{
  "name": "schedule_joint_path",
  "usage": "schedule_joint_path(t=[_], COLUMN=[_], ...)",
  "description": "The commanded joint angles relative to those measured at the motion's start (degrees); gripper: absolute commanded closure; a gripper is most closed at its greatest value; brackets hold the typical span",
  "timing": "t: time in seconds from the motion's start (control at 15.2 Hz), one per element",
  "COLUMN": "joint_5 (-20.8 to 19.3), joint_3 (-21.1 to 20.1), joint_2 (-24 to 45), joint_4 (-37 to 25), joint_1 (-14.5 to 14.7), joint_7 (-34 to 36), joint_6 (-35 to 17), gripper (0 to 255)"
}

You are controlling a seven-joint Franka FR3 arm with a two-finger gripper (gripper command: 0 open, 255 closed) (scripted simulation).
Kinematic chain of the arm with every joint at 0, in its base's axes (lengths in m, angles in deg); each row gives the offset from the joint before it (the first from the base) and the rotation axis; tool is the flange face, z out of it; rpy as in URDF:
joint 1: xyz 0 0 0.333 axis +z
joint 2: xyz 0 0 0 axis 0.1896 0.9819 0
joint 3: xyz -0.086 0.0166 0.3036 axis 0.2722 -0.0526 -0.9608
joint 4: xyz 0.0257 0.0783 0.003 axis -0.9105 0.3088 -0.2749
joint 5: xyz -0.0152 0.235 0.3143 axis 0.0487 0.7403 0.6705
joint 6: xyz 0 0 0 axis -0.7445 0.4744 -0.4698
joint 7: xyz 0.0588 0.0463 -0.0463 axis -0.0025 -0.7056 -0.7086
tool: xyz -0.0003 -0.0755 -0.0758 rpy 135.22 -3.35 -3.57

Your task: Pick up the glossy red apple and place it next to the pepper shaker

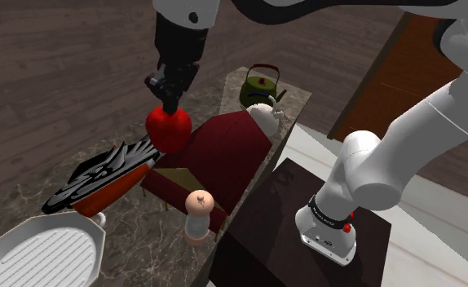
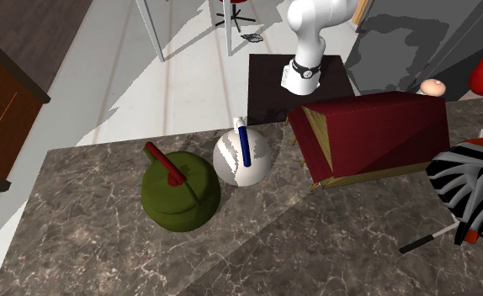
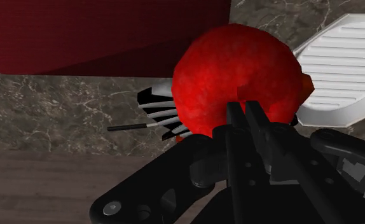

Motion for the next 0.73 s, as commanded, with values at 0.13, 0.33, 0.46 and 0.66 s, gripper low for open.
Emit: schedule_joint_path(t=[0.13,0.33,0.46,0.66], joint_5=[-1.22,-2.94,-4.64,-4.58], joint_3=[-4.54,-7.74,-10.01,-9.96], joint_2=[3.75,7.47,10.59,10.39], joint_4=[-3.8,-7.7,-10.96,-8.45], joint_1=[1.63,2.81,3.79,3.87], joint_7=[6.7,11.59,15.25,15.35], joint_6=[0.22,0.82,1.46,-0.87], gripper=[255,255,255,255])
